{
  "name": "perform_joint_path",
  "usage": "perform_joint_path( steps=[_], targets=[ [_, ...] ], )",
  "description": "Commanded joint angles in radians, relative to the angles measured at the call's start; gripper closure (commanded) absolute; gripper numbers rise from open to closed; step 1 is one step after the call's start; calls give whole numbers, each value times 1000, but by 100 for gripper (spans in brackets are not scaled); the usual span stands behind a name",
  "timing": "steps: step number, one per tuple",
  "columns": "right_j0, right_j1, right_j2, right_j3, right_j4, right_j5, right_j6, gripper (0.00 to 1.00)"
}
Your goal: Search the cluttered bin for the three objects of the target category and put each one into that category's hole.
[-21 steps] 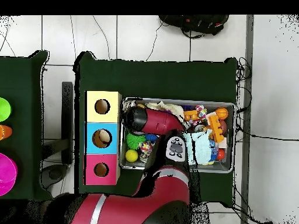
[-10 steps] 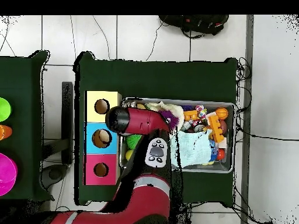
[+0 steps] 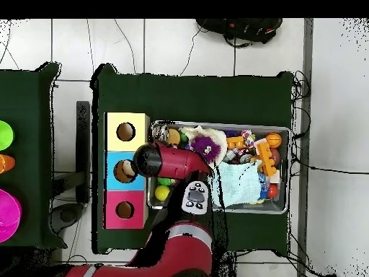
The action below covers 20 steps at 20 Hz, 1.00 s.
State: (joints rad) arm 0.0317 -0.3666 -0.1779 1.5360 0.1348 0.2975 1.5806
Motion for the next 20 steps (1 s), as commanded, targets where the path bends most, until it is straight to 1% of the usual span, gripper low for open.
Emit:
perform_joint_path(
  steps=[1,4,6,9,12,14,17,20],
  targets=[
    [-27,25,75,139,3,33,184,0],
    [-22,18,71,137,7,57,175,0],
    [-21,-2,71,142,9,78,171,0],
    [-3,-49,53,144,15,145,170,0],
    [18,-108,32,143,20,236,173,0],
    [23,-128,27,131,23,288,175,0],
    [13,-151,36,135,24,313,171,0],
    [7,-186,35,138,25,359,171,0]
  ],
)
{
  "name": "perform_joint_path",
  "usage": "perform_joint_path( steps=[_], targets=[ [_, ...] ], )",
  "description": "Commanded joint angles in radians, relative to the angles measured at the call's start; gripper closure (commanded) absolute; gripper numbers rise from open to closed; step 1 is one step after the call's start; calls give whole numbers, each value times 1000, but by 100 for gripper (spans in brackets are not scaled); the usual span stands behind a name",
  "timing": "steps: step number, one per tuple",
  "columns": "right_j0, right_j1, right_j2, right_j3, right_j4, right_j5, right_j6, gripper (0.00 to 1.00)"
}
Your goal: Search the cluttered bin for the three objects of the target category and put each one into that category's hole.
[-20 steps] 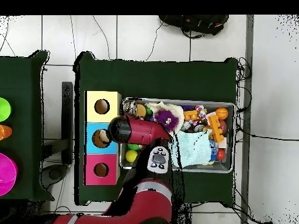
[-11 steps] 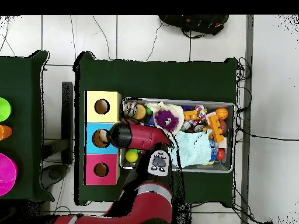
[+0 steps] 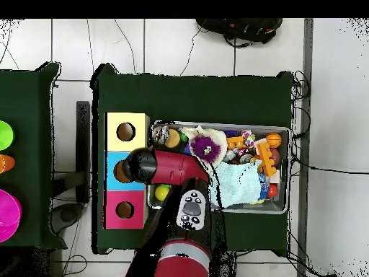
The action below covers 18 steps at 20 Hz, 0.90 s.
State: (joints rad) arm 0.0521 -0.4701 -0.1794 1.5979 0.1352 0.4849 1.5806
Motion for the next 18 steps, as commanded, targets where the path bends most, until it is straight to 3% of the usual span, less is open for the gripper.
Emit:
perform_joint_path(
  steps=[1,5,9,15,18],
  targets=[
    [-13,-74,33,68,24,170,177,0],
    [-51,70,65,-32,8,106,149,0],
    [-56,119,57,-122,-9,131,124,0],
    [-44,154,40,-119,-19,-41,165,0],
    [-51,185,46,-144,-15,-81,167,0]
  ],
)
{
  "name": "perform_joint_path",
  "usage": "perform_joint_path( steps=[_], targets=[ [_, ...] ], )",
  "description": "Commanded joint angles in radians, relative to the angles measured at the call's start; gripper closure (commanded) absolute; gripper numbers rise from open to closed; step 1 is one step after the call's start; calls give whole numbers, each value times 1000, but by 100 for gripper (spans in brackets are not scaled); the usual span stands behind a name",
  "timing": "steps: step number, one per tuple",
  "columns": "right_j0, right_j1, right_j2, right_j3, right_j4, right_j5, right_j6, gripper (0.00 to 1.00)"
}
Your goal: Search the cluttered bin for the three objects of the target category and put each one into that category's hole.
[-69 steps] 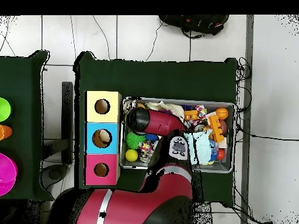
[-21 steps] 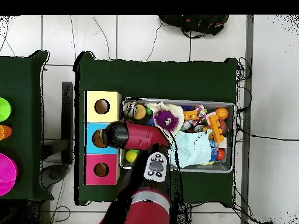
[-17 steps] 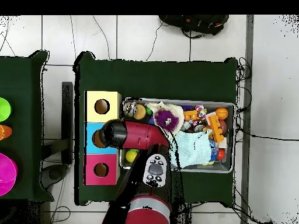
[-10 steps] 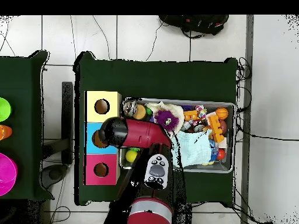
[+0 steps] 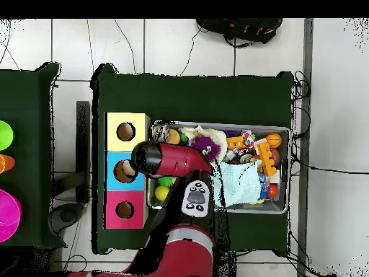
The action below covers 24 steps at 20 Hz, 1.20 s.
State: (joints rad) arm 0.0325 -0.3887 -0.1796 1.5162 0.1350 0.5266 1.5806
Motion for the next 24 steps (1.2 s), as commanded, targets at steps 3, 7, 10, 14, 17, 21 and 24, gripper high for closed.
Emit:
perform_joint_path(
  steps=[3,7,10,14,17,21,24],
  targets=[
    [-29,113,39,-67,2,-128,186,0],
    [-50,95,61,-56,17,-77,165,0],
    [-33,113,56,-87,11,-92,167,0],
    [-28,119,63,-95,12,-108,173,0],
    [-7,120,48,-93,16,-116,198,0],
    [-8,112,56,-73,14,-145,201,0],
    [-11,109,63,-61,20,-160,208,0]
  ],
)
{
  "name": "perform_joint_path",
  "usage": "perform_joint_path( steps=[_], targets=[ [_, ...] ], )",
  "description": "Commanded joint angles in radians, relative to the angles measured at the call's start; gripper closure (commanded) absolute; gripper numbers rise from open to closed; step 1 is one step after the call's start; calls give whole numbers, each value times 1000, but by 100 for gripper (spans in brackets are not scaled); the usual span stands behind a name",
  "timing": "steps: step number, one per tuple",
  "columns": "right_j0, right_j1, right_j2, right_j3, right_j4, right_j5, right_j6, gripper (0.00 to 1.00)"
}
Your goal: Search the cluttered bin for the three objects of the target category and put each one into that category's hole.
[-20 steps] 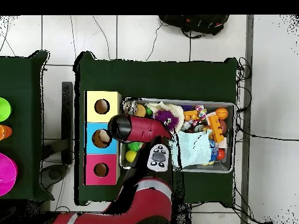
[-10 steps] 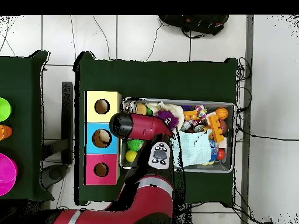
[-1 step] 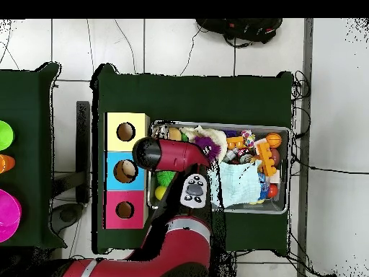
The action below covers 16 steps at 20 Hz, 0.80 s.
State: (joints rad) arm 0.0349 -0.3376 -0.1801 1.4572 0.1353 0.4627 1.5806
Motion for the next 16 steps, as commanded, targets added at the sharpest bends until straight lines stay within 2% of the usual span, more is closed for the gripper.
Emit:
perform_joint_path(
  steps=[1,2,3,16],
  targets=[
    [-14,57,64,1,21,-98,210,0],
    [-15,56,66,4,23,-99,211,0],
    [-17,55,67,8,24,-101,213,100],
    [-45,33,88,32,30,-58,189,100]
  ],
)
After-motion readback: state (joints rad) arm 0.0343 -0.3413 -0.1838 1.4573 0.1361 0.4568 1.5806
